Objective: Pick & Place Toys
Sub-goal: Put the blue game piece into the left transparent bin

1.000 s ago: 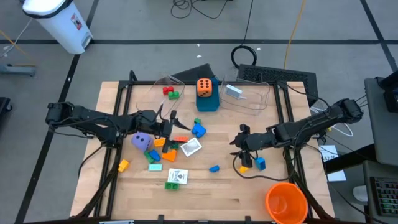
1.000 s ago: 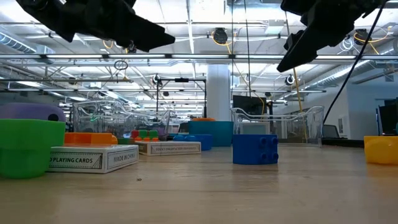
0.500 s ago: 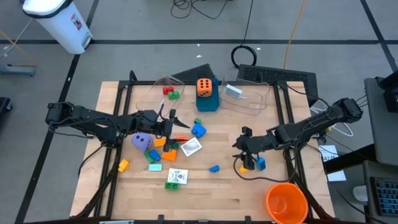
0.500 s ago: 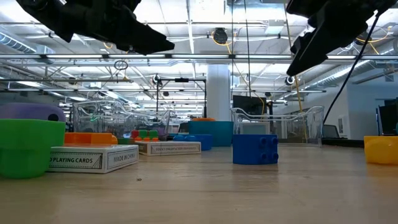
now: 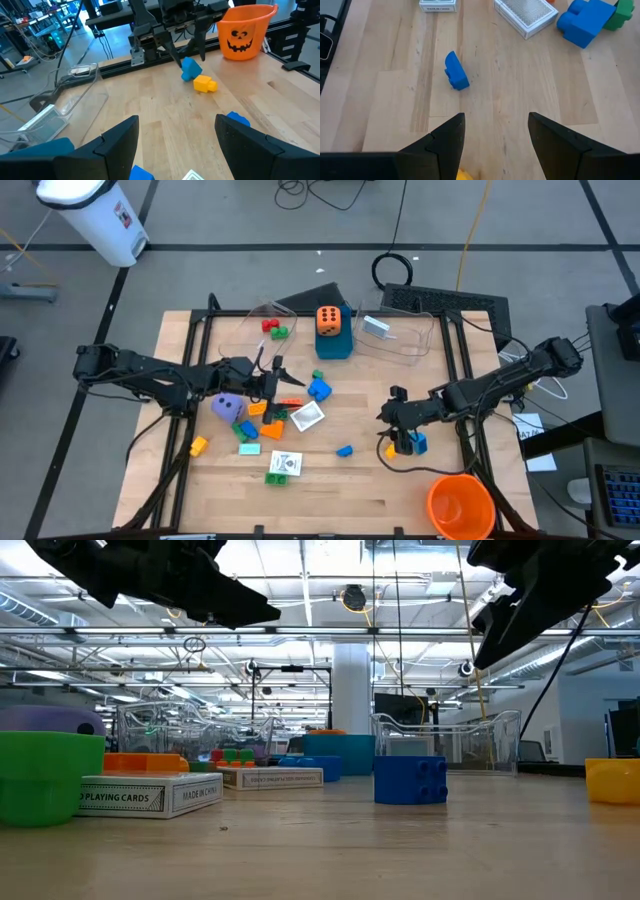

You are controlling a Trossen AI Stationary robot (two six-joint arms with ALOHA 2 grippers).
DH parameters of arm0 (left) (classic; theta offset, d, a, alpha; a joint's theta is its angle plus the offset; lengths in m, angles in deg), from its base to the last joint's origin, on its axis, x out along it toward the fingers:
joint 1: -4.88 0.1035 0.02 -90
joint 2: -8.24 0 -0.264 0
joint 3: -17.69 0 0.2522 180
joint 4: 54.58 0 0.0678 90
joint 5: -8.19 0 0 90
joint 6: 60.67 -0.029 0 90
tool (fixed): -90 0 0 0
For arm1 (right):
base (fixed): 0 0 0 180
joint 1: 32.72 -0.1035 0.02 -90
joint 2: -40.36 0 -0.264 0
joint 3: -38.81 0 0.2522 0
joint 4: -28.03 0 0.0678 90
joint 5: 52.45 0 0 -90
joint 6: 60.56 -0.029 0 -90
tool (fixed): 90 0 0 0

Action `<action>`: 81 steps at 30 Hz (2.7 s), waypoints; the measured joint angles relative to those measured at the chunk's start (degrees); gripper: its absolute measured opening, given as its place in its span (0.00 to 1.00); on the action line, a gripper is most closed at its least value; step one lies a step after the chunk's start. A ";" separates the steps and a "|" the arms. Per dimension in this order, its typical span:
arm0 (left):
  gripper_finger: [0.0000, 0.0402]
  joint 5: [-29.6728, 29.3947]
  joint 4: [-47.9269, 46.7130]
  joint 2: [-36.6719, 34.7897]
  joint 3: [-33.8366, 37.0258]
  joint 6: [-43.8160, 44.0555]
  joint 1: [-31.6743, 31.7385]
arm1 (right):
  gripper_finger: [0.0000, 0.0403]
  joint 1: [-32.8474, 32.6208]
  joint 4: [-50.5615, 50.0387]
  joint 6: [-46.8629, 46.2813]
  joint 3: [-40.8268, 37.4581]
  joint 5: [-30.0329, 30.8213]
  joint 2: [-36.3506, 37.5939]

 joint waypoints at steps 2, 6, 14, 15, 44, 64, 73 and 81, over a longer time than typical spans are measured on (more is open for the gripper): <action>0.67 -0.01 0.00 0.00 0.00 0.00 0.00 | 0.53 0.00 -0.18 -0.03 0.00 0.00 0.00; 0.67 -0.02 0.00 0.00 0.00 0.00 0.00 | 0.53 0.02 -1.13 -0.89 0.00 -0.88 0.00; 0.67 -0.02 0.02 0.00 0.00 0.07 0.00 | 0.53 0.02 -3.39 -3.91 0.00 -2.98 0.00; 0.67 -0.04 0.02 0.00 0.00 0.17 0.00 | 0.53 0.00 -3.41 -3.91 0.00 -3.02 0.00; 0.67 3.04 0.00 0.00 0.00 -0.04 -0.07 | 0.53 0.13 -13.80 -11.59 1.70 -7.53 0.04; 0.67 2.97 0.07 0.00 0.00 -1.23 -0.07 | 0.53 -1.44 -31.89 -28.38 8.63 -16.71 -5.09; 0.67 2.89 0.09 0.00 0.00 -3.04 0.06 | 0.53 -0.28 -36.71 -33.85 8.63 -17.84 -4.81; 0.67 2.86 0.07 0.00 0.00 -3.32 0.69 | 0.53 -0.28 -36.93 -38.38 8.61 -17.79 -4.80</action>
